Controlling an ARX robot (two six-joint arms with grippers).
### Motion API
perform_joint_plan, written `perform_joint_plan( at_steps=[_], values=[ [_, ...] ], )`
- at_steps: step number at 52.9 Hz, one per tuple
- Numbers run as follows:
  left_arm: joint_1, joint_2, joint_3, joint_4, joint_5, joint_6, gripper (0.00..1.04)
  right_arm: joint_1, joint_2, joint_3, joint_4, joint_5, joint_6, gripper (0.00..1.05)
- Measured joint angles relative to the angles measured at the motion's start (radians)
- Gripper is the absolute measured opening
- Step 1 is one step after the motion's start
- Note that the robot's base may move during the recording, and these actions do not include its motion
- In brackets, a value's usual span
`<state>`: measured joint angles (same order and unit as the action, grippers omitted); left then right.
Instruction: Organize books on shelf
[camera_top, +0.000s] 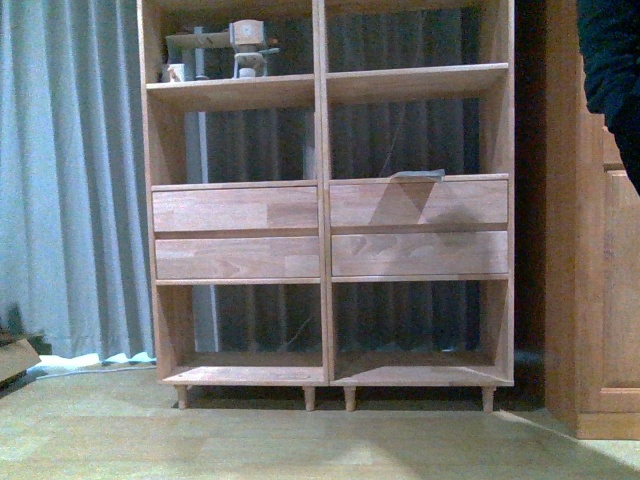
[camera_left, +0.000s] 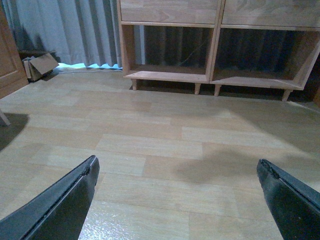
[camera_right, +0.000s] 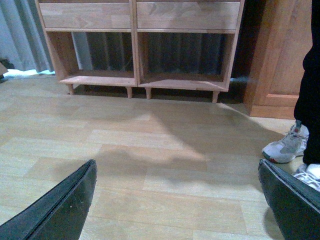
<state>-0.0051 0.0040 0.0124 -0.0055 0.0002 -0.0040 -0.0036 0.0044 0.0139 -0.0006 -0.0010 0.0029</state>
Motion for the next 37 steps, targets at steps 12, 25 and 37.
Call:
perform_joint_plan(
  at_steps=[12,25,37],
  values=[
    [0.0,0.0,0.0,0.0,0.0,0.0,0.97,0.0,0.0,0.0,0.0,0.0,0.0,0.98],
    [0.0,0.0,0.0,0.0,0.0,0.0,0.97,0.0,0.0,0.0,0.0,0.0,0.0,0.98],
    [0.0,0.0,0.0,0.0,0.0,0.0,0.97,0.0,0.0,0.0,0.0,0.0,0.0,0.98]
  ],
)
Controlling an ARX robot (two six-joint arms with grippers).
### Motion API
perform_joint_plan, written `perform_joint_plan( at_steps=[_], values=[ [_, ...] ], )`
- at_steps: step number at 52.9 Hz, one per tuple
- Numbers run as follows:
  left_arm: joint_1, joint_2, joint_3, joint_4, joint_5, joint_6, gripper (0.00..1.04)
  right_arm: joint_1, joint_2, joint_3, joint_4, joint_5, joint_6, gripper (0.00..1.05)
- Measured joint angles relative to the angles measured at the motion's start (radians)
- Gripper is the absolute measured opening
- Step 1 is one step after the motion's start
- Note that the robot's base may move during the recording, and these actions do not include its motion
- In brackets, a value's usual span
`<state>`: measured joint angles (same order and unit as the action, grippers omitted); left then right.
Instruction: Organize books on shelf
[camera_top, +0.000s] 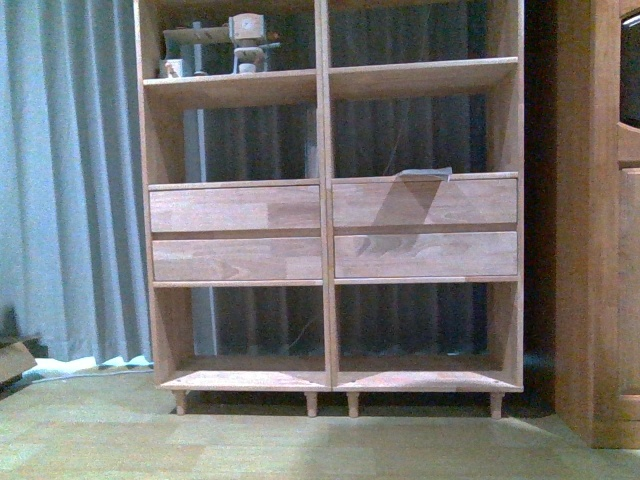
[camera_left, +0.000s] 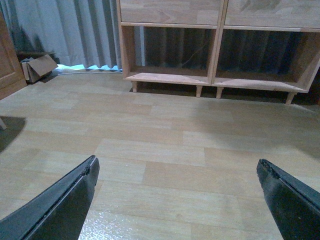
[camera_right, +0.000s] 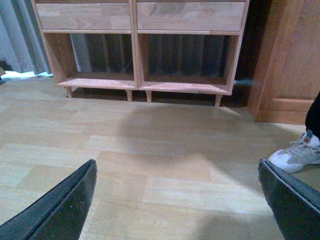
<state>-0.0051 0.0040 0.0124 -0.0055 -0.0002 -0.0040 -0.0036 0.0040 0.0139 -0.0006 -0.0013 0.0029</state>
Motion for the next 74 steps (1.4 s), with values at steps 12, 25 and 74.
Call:
perform_joint_plan(
  at_steps=[12,25,74],
  values=[
    [0.0,0.0,0.0,0.0,0.0,0.0,0.97,0.0,0.0,0.0,0.0,0.0,0.0,0.98],
    [0.0,0.0,0.0,0.0,0.0,0.0,0.97,0.0,0.0,0.0,0.0,0.0,0.0,0.98],
    [0.0,0.0,0.0,0.0,0.0,0.0,0.97,0.0,0.0,0.0,0.0,0.0,0.0,0.98]
  ],
)
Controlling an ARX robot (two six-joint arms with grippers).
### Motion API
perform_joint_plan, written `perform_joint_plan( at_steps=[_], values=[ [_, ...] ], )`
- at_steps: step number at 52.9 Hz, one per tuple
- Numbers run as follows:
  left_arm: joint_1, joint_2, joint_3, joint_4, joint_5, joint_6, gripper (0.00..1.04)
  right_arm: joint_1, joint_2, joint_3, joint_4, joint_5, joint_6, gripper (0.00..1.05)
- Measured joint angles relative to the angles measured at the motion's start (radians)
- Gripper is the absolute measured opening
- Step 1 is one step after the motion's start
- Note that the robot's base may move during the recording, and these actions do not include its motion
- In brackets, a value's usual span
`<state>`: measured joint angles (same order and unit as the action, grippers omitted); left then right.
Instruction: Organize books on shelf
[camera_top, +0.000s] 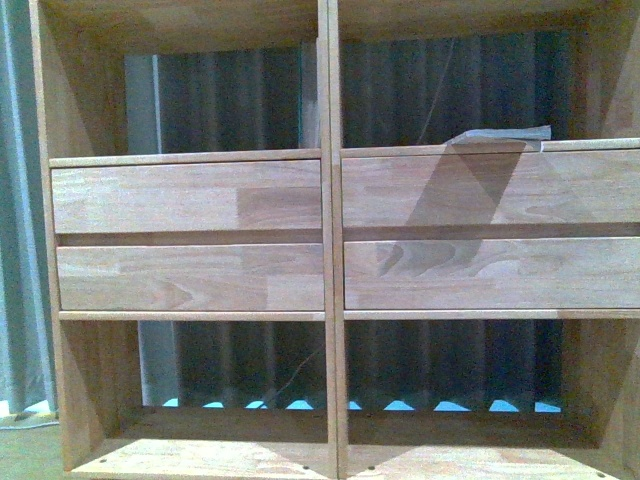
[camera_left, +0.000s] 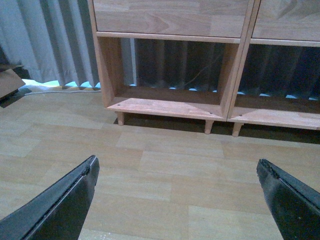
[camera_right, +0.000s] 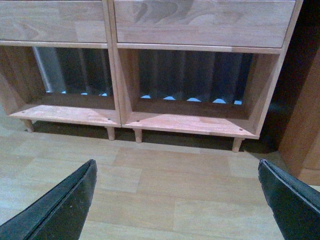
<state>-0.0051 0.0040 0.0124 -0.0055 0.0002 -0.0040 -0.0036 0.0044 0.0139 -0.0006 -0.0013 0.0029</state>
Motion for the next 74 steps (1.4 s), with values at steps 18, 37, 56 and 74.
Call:
perform_joint_plan(
  at_steps=[18,37,56,74],
  values=[
    [0.0,0.0,0.0,0.0,0.0,0.0,0.97,0.0,0.0,0.0,0.0,0.0,0.0,0.98],
    [0.0,0.0,0.0,0.0,0.0,0.0,0.97,0.0,0.0,0.0,0.0,0.0,0.0,0.98],
    [0.0,0.0,0.0,0.0,0.0,0.0,0.97,0.0,0.0,0.0,0.0,0.0,0.0,0.98],
    [0.0,0.0,0.0,0.0,0.0,0.0,0.97,0.0,0.0,0.0,0.0,-0.002,0.0,0.98]
  ],
)
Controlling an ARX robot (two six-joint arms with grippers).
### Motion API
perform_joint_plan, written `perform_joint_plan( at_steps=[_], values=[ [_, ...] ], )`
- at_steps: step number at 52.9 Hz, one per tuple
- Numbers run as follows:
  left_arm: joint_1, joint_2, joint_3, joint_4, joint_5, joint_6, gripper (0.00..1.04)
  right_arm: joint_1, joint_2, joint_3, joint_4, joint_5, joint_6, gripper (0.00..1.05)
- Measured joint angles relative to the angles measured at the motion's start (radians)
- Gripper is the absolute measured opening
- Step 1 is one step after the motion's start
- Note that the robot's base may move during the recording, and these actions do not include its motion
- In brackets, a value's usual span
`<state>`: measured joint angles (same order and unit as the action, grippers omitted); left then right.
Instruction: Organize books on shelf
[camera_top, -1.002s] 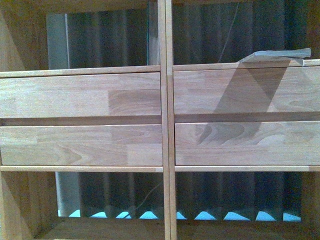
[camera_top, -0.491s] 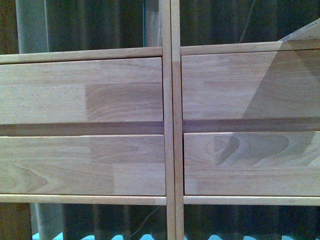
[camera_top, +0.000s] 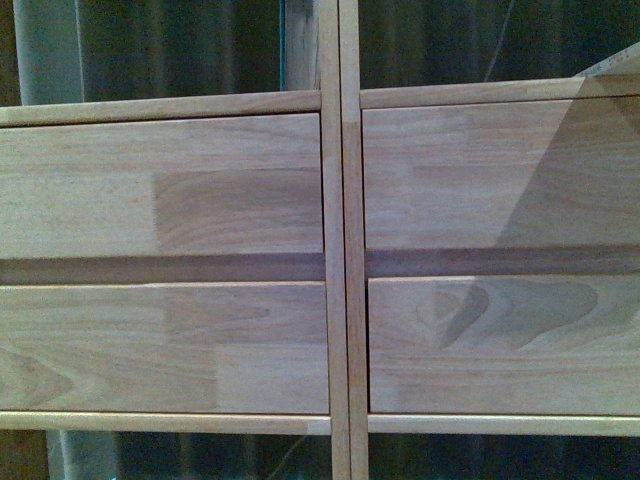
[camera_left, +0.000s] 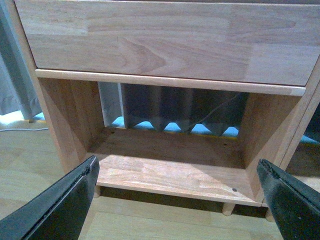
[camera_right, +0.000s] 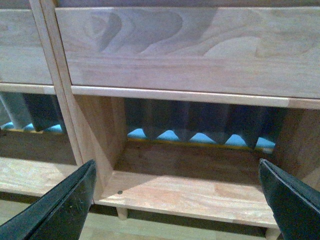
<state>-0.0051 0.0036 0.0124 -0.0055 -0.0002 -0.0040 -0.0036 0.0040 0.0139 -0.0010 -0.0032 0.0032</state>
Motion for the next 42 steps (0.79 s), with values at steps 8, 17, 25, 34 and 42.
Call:
perform_joint_plan(
  at_steps=[8,17,25,34,42],
  values=[
    [0.0,0.0,0.0,0.0,0.0,0.0,0.97,0.0,0.0,0.0,0.0,0.002,0.0,0.98],
    [0.0,0.0,0.0,0.0,0.0,0.0,0.97,0.0,0.0,0.0,0.0,0.002,0.0,0.98],
    [0.0,0.0,0.0,0.0,0.0,0.0,0.97,0.0,0.0,0.0,0.0,0.002,0.0,0.98],
    [0.0,0.0,0.0,0.0,0.0,0.0,0.97,0.0,0.0,0.0,0.0,0.001,-0.001,0.98],
    [0.0,0.0,0.0,0.0,0.0,0.0,0.97,0.0,0.0,0.0,0.0,0.002,0.0,0.98]
  ],
)
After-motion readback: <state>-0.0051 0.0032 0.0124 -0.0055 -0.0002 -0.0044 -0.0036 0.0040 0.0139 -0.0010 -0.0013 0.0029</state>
